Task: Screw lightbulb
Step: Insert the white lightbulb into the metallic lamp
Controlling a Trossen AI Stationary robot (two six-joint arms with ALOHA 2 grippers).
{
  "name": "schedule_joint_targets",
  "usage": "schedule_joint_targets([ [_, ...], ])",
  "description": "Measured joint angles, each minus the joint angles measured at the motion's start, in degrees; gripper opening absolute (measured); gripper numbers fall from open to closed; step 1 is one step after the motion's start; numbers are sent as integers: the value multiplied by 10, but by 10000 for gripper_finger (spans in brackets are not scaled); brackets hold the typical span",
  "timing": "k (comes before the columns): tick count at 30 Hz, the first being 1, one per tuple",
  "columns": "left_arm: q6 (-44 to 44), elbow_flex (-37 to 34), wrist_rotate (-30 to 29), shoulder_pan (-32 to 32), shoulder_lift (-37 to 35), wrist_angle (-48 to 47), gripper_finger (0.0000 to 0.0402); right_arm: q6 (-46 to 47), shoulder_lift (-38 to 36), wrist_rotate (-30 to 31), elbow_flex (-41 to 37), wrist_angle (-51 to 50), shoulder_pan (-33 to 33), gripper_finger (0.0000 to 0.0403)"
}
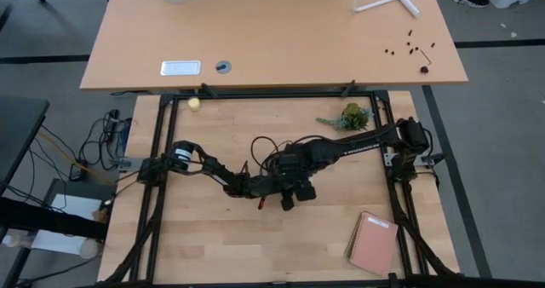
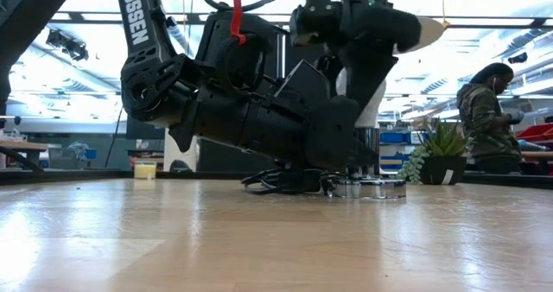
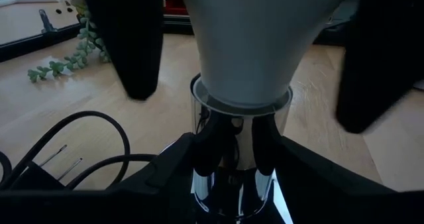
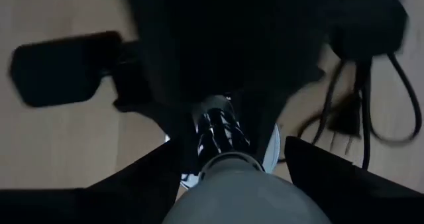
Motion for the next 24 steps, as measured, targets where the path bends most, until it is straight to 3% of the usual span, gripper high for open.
schedule_joint_targets([
  [6, -1, 0, -1, -1, 0, 0, 198, 135, 0, 5, 0, -3, -8, 252],
  [14, -1, 0, -1, -1, 0, -2, 198, 367, 0, 13, -1, -8, -15, 282],
  [24, -2, 0, -5, -2, 0, -3, 198, 346, 0, 18, 24, -24, -17, 301],
])
